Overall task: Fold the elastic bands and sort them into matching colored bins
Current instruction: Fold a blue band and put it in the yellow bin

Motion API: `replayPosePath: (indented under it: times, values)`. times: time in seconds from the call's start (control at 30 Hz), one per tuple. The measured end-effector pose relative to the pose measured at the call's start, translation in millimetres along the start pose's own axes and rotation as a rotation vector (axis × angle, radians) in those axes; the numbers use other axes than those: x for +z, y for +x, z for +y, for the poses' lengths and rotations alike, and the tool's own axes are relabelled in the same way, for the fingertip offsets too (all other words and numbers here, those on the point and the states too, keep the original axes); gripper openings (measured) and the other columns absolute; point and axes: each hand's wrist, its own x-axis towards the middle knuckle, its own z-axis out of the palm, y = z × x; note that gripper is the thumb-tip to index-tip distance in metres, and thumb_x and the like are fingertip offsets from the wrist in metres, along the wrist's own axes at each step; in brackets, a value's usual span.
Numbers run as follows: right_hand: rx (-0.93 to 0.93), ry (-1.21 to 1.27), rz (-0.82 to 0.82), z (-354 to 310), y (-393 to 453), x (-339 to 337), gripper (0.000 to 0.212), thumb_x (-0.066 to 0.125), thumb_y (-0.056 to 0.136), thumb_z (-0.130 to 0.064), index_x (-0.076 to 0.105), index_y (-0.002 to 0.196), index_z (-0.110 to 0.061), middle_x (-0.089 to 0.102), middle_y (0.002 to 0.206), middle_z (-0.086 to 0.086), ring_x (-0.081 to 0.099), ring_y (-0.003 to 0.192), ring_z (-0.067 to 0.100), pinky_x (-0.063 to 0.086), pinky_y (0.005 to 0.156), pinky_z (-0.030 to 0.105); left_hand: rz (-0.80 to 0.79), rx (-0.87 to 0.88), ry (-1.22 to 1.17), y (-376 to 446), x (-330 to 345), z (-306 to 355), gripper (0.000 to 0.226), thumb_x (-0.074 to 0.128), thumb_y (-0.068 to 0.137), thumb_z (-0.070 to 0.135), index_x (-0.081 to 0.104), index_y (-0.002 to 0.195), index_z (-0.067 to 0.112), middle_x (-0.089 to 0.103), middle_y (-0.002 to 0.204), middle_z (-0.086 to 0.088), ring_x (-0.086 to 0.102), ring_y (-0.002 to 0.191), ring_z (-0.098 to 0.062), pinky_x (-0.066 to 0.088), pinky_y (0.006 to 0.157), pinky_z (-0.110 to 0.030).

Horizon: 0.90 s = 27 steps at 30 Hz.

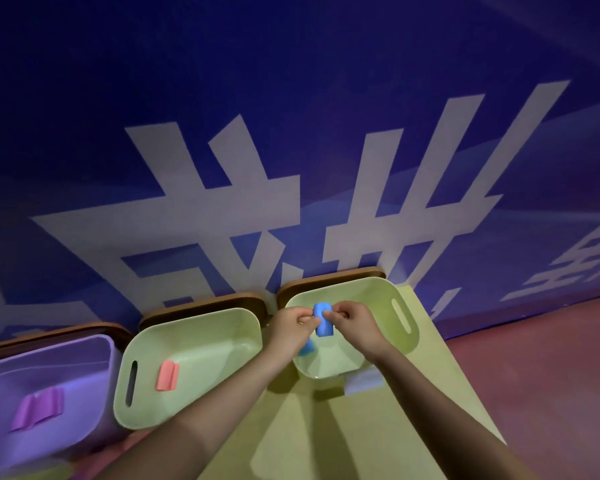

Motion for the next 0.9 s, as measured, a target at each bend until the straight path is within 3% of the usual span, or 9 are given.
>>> replayPosePath:
  times: [0.07, 0.17, 0.3, 0.43, 0.5, 0.57, 0.67, 0.77, 0.9]
  values:
    - [0.053, -0.122, -0.063, 14.6, 17.9, -0.3, 0.039, 0.064, 0.088, -0.019, 0.041, 0.056, -0.016, 0.034, 0.056, -0.002, 0.029, 0.053, 0.010, 0.025, 0.050, 0.024, 0.093, 0.053, 0.100, 5.6, -3.5, -8.8, 0.018, 0.062, 0.089, 0.023, 0.069, 0.105, 0.020, 0.063, 0.098, 0.003, 0.061, 0.086, -0.012, 0.046, 0.076, -0.023]
    - [0.168, -0.310, -0.145, 36.7, 41.7, 5.1, 0.045, 0.065, 0.086, -0.022, 0.037, 0.051, -0.015, 0.029, 0.056, 0.001, 0.026, 0.055, 0.014, 0.023, 0.053, 0.030, 0.244, 0.106, 0.216, 9.6, -10.9, -22.6, 0.020, 0.062, 0.090, 0.023, 0.063, 0.109, 0.024, 0.051, 0.100, 0.004, 0.055, 0.087, -0.011, 0.045, 0.072, -0.021]
    - [0.288, -0.446, -0.210, 49.6, 58.8, 21.8, 0.046, 0.065, 0.086, -0.026, 0.042, 0.048, -0.014, 0.038, 0.053, 0.001, 0.037, 0.053, 0.016, 0.033, 0.056, 0.027, 0.225, 0.088, 0.227, 12.6, -16.6, -32.6, 0.023, 0.062, 0.090, 0.019, 0.057, 0.112, 0.022, 0.054, 0.103, 0.003, 0.059, 0.082, -0.010, 0.051, 0.073, -0.024]
    - [0.242, -0.481, -0.231, 46.9, 71.4, 32.3, 0.019, 0.070, 0.083, -0.027, 0.072, 0.087, -0.009, 0.068, 0.090, 0.006, 0.064, 0.091, 0.023, 0.048, 0.080, 0.028, 0.183, 0.089, 0.204, 17.1, -21.5, -34.5, 0.025, 0.064, 0.089, 0.018, 0.058, 0.113, 0.019, 0.056, 0.100, 0.004, 0.058, 0.080, -0.007, 0.044, 0.067, -0.012]
    - [0.227, -0.533, -0.258, 43.8, 75.1, 36.8, 0.017, 0.070, 0.083, -0.026, 0.066, 0.072, -0.014, 0.064, 0.083, 0.005, 0.064, 0.088, 0.023, 0.045, 0.071, 0.025, 0.180, 0.093, 0.202, 18.0, -22.4, -36.2, 0.025, 0.065, 0.089, 0.019, 0.059, 0.113, 0.019, 0.057, 0.098, 0.004, 0.057, 0.076, -0.005, 0.040, 0.062, -0.007]
    - [0.249, -0.561, -0.264, 44.6, 78.1, 43.4, 0.032, 0.069, 0.082, -0.027, 0.053, 0.055, -0.019, 0.060, 0.072, 0.004, 0.060, 0.075, 0.020, 0.041, 0.065, 0.024, 0.180, 0.106, 0.197, 18.1, -22.2, -38.3, 0.025, 0.065, 0.089, 0.020, 0.059, 0.113, 0.019, 0.058, 0.098, 0.003, 0.055, 0.073, -0.003, 0.039, 0.061, -0.006]
    - [0.285, -0.539, -0.250, 47.9, 79.4, 50.9, 0.034, 0.069, 0.082, -0.031, 0.052, 0.054, -0.021, 0.060, 0.072, 0.003, 0.056, 0.070, 0.018, 0.042, 0.065, 0.023, 0.176, 0.104, 0.190, 18.1, -22.1, -39.4, 0.025, 0.065, 0.090, 0.020, 0.058, 0.114, 0.020, 0.056, 0.097, 0.006, 0.056, 0.075, -0.002, 0.040, 0.060, -0.006]
    - [0.281, -0.551, -0.230, 49.7, 79.7, 54.9, 0.022, 0.067, 0.083, -0.034, 0.065, 0.070, -0.016, 0.062, 0.077, 0.002, 0.055, 0.072, 0.017, 0.040, 0.065, 0.023, 0.172, 0.101, 0.189, 19.2, -22.4, -39.5, 0.026, 0.065, 0.089, 0.021, 0.058, 0.114, 0.020, 0.056, 0.096, 0.007, 0.056, 0.077, -0.003, 0.042, 0.062, -0.007]
    - [0.298, -0.589, -0.167, 52.6, 75.7, 57.4, 0.030, 0.068, 0.083, -0.037, 0.071, 0.093, -0.009, 0.068, 0.088, 0.005, 0.056, 0.076, 0.017, 0.042, 0.068, 0.024, 0.158, 0.098, 0.192, 19.4, -23.0, -38.4, 0.026, 0.065, 0.090, 0.022, 0.057, 0.115, 0.020, 0.055, 0.094, 0.008, 0.057, 0.077, -0.004, 0.043, 0.062, -0.007]
